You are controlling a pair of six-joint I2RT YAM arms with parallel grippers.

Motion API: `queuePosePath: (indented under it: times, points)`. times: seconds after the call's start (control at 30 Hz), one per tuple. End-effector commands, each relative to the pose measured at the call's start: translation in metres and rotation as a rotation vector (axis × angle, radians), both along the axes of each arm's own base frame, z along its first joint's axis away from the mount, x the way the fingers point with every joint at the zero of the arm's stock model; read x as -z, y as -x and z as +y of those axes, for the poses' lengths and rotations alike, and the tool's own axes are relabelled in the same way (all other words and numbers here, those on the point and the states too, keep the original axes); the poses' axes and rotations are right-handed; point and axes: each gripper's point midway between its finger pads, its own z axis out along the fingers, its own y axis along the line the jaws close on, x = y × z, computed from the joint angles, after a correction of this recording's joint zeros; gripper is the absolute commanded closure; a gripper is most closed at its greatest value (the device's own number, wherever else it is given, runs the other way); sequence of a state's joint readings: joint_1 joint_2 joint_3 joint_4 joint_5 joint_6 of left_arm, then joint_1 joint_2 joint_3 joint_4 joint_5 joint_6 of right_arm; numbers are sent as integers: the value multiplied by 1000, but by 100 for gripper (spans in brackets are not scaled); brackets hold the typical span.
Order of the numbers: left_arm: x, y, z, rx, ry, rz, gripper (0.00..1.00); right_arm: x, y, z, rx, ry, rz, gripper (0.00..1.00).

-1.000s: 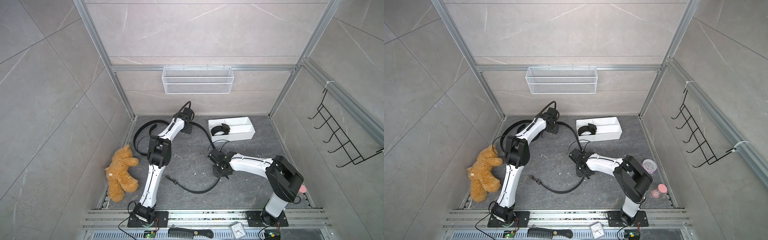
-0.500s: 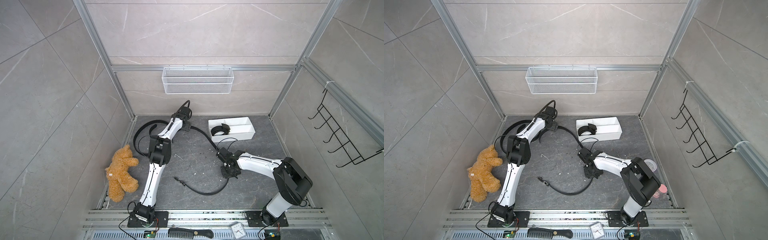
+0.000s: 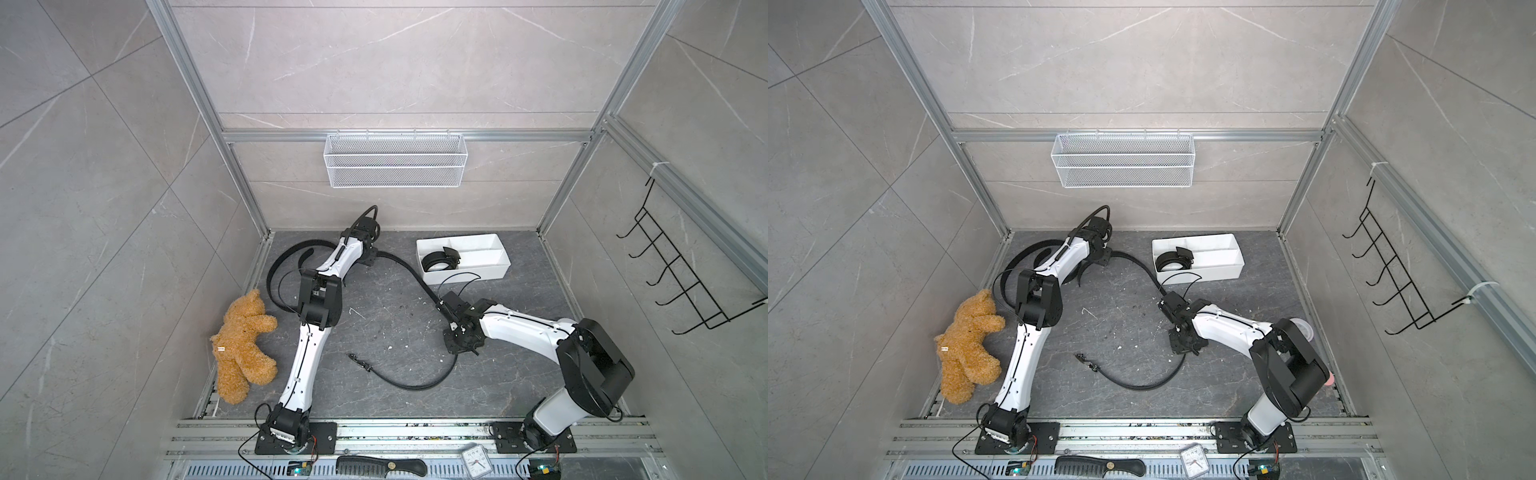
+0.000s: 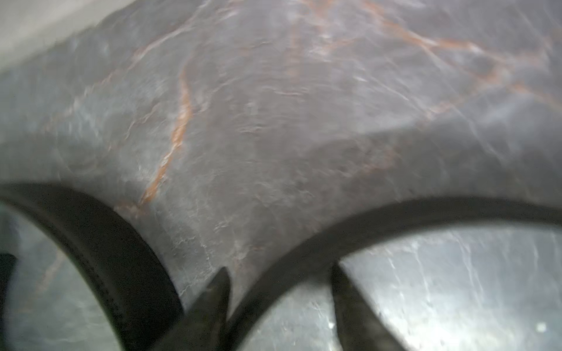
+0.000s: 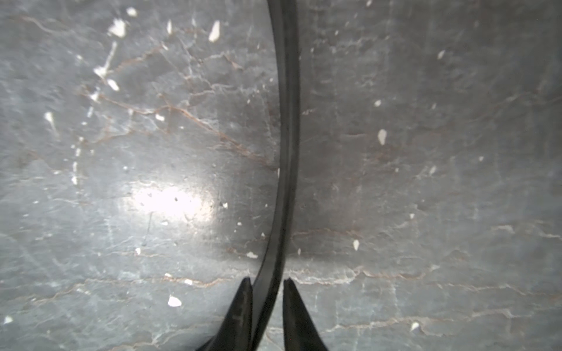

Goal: Place the belts into the storage roll
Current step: Roll the belt at the center of the board.

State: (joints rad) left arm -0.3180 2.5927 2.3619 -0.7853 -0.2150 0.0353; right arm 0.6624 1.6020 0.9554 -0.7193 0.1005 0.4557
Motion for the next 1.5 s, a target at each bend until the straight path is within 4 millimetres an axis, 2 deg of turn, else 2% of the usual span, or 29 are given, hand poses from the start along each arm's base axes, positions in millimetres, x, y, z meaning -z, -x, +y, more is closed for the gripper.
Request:
queuePosePath:
  times: [0.0, 0.1, 0.2, 0.3, 0.43, 0.5, 0.7, 0.87, 1.0, 1.03, 1.13, 1.2, 1.33, 1.47]
  points:
    - [13, 26, 5, -29, 41, 125, 69, -8, 4, -9, 19, 19, -5, 78]
    - [8, 49, 10, -67, 53, 162, 87, -6, 4, -10, 23, 21, -4, 80]
    - [2, 82, 11, -120, 116, 215, 99, 0, 5, -6, 32, -3, 5, 82]
    - [-4, 116, 11, -170, 183, 243, 100, 4, 4, -1, 45, -32, 3, 83]
    - [8, 173, 7, -261, 270, 323, 100, 5, 1, 11, 53, -87, 1, 84]
    - [12, 195, 3, -318, 300, 332, 100, 5, 0, 20, 52, -111, 1, 85]
    - [15, 240, -33, -433, 300, 312, 100, 0, -2, 57, 50, -198, -26, 85]
    - [19, 251, -61, -526, 336, 279, 100, 0, 10, 91, 87, -305, -27, 86]
    - [30, 257, -69, -583, 344, 266, 100, 2, 23, 104, 143, -399, -6, 86]
    - [32, 258, -70, -590, 348, 267, 100, 2, 26, 101, 140, -390, -2, 82]
    - [36, 260, -67, -609, 344, 266, 100, -6, 28, 79, 104, -285, -26, 55]
    - [33, 259, -62, -601, 320, 248, 100, -17, 27, 65, 49, -213, -41, 42]
    - [30, 258, -56, -576, 280, 247, 100, -40, 20, 48, -68, -95, -71, 35]
    - [35, 260, -70, -539, 310, 297, 100, -55, 19, 51, -134, -93, -68, 34]
